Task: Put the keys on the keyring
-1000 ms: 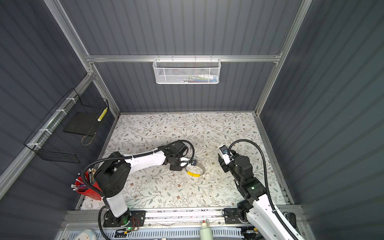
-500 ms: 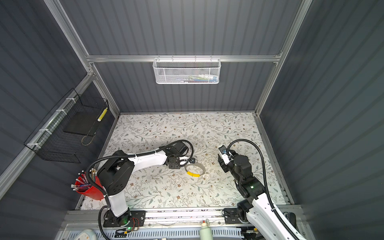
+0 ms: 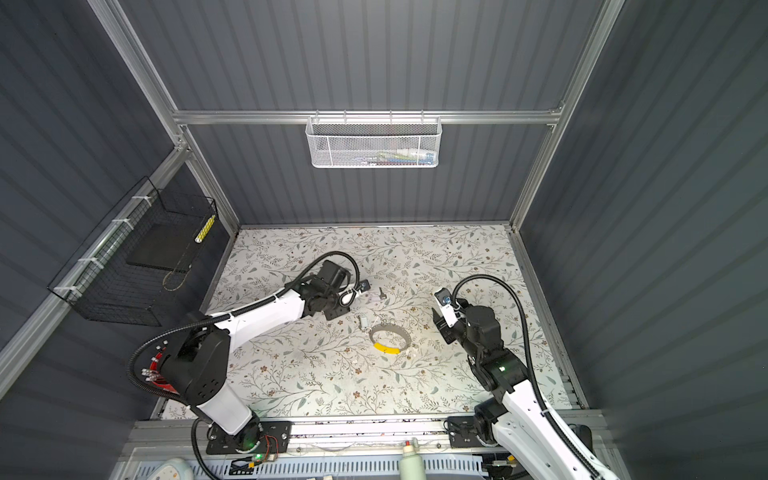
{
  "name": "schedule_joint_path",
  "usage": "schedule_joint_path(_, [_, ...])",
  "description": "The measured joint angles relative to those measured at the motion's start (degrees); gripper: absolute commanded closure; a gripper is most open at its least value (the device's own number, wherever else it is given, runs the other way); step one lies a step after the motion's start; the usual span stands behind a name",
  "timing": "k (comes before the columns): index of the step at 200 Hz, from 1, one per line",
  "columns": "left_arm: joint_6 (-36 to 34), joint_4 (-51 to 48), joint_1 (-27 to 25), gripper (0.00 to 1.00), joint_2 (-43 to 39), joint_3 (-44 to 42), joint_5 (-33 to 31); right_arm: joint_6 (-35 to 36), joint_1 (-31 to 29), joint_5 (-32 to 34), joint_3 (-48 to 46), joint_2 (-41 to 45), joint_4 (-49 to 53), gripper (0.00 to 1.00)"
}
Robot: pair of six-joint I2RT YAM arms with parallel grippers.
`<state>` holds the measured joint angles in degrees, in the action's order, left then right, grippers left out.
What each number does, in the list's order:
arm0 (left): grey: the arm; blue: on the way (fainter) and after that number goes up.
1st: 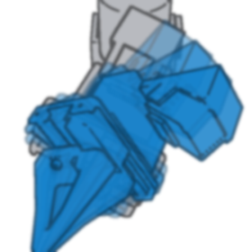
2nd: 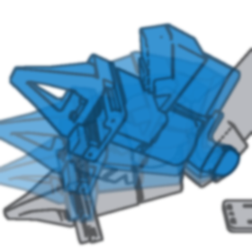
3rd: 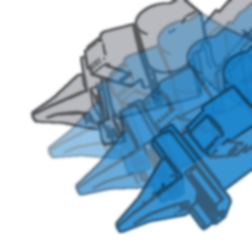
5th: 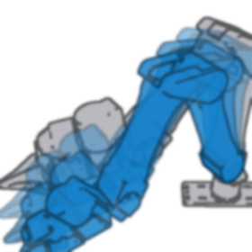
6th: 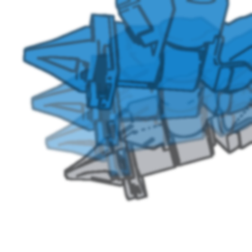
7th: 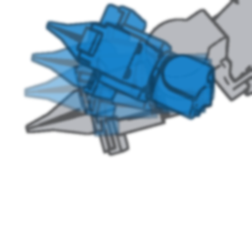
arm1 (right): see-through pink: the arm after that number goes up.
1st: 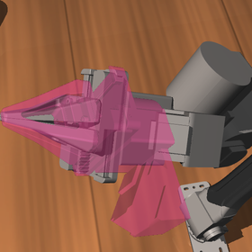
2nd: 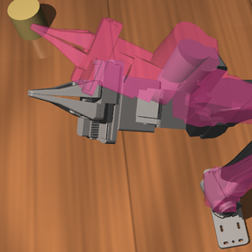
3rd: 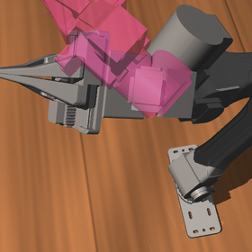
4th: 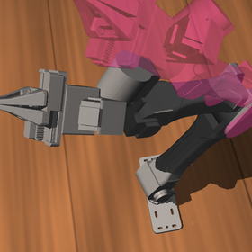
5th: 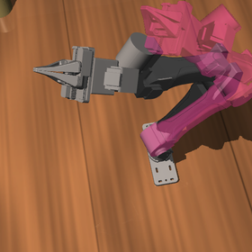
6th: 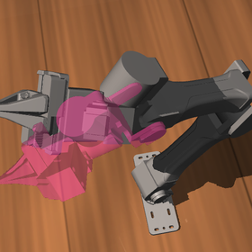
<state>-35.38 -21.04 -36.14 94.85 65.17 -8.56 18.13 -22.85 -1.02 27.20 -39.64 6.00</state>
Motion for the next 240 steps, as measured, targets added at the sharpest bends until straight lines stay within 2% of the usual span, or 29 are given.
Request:
schedule_joint_path(29, [4.5, 3.1, 0.8, 0.46, 0.3, 1.1, 6.3, -3.3, 0.0, -6.8, 4.5, -8.5, 2.2, 0.5])
schedule_joint_path(50, [7.0, 3.9, 1.0, 0.48, 4.2, 5.0, 10.2, -7.0, 0.0, -9.3, 6.7, -13.6, 2.6, 0.52])
schedule_joint_path(86, [11.5, 5.5, 1.1, 0.49, 11.6, 10.7, 14.1, -12.5, 0.0, -10.9, 8.7, -20.3, 2.6, 0.56])
schedule_joint_path(120, [15.2, 7.6, 1.1, 0.49, 12.9, 10.6, 17.5, -18.4, -0.1, -10.7, 15.1, -30.9, 4.9, 0.65])
schedule_joint_path(134, [16.3, 9.2, 1.1, 0.49, 12.9, 10.4, 18.7, -20.6, -0.6, -10.6, 17.2, -34.9, 6.0, 0.66])
schedule_joint_path(190, [17.9, 12.3, 1.1, 0.49, 12.3, 6.3, 19.3, -22.4, -4.1, -12.3, 22.5, -46.8, 8.1, 0.7])
schedule_joint_path(217, [18.0, 13.2, 1.2, 0.49, 9.5, 3.3, 18.0, -22.0, -4.6, -14.4, 26.7, -50.9, 10.9, 0.69])
schedule_joint_path(240, [18.9, 14.3, 1.9, 0.49, 5.9, 1.1, 16.4, -24.9, -4.7, -18.0, 32.7, -53.5, 15.4, 0.69])
